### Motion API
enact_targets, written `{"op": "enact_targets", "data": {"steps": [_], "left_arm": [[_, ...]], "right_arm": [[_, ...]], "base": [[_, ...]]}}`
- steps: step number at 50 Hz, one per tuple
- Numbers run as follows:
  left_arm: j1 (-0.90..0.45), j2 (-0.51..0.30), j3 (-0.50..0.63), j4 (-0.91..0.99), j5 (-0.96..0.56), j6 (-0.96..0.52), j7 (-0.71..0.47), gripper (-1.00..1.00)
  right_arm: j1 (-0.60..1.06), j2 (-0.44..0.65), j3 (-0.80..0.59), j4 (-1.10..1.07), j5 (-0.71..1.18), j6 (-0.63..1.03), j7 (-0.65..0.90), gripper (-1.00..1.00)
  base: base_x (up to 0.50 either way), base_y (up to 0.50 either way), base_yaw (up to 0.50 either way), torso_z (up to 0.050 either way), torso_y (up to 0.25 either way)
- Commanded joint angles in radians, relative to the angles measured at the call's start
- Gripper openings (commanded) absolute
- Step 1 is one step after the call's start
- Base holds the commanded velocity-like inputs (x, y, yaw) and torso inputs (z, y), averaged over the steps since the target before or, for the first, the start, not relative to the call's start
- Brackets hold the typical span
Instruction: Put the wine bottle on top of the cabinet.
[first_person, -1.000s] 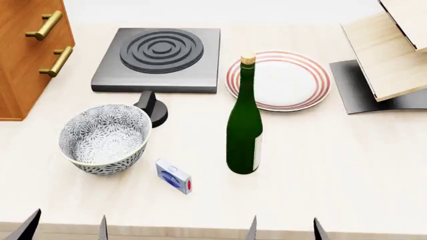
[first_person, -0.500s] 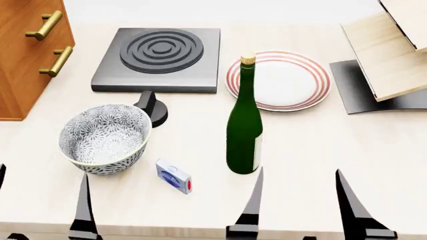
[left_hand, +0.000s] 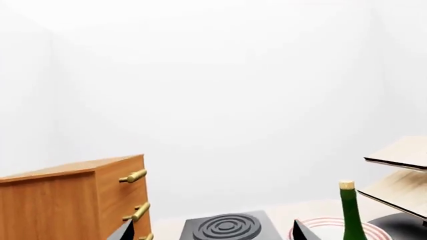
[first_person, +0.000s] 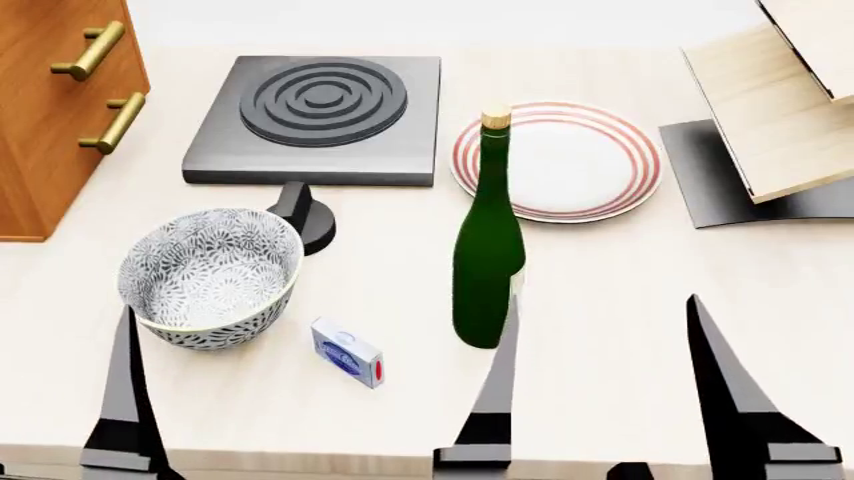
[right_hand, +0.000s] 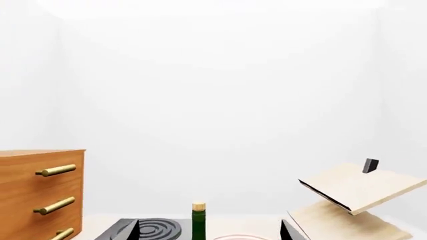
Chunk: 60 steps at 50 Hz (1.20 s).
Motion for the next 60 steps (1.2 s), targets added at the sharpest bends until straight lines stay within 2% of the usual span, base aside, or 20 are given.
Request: {"op": "enact_targets", "data": {"steps": [1, 7, 44, 60], "left_arm": [[-0.009, -0.006, 0.009, 0.034, -0.004, -0.026, -0.008, 1.0], [-0.017, -0.006, 0.018, 0.052, -0.006, -0.045, -0.01, 1.0], [-0.018, -0.029, 0.018, 0.034, -0.026, -0.034, -0.037, 1.0], [-0.025, -0.034, 0.018, 0.045, -0.035, -0.049, -0.047, 1.0]], "right_arm": [[0.01, 0.013, -0.002, -0.031, 0.02, 0.026, 0.012, 1.0], [0.007, 0.017, 0.003, -0.038, 0.036, 0.022, 0.011, 1.0], [0.014, 0.044, -0.028, -0.022, 0.044, 0.029, 0.044, 1.0], [0.017, 0.078, -0.07, -0.018, 0.007, 0.02, 0.055, 1.0]], "base": [[0.0, 0.0, 0.0, 0.0, 0.0], [0.18, 0.0, 0.0, 0.0, 0.0], [0.5, 0.0, 0.0, 0.0, 0.0], [0.03, 0.1, 0.0, 0.0, 0.001]]}}
